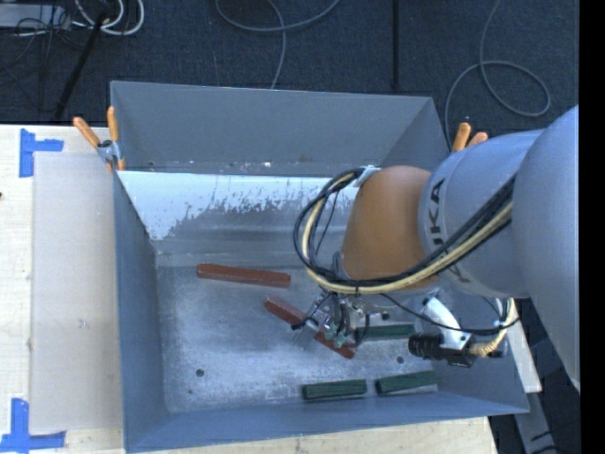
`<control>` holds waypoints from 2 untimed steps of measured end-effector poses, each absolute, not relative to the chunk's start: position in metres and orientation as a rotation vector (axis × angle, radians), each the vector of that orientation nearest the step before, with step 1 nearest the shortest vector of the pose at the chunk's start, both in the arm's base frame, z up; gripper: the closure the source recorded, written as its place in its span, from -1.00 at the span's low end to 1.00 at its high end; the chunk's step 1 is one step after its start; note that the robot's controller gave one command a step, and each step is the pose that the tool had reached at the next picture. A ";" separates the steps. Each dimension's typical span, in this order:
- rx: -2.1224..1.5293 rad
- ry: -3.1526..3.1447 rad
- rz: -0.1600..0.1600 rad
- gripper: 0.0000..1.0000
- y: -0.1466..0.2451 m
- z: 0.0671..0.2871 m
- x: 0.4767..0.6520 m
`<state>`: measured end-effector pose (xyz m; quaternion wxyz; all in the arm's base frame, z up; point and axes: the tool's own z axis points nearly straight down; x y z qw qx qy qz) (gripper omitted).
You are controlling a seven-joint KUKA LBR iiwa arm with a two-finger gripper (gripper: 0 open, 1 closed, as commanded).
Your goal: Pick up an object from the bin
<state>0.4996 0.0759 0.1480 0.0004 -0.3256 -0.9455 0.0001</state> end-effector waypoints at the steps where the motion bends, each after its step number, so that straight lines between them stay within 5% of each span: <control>1: -1.019 -2.970 0.001 1.00 0.075 0.155 0.500; 2: -1.013 -2.974 0.000 1.00 0.075 0.177 0.500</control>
Offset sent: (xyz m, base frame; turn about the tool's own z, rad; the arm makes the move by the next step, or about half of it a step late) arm 0.0000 0.0000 0.0080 0.0000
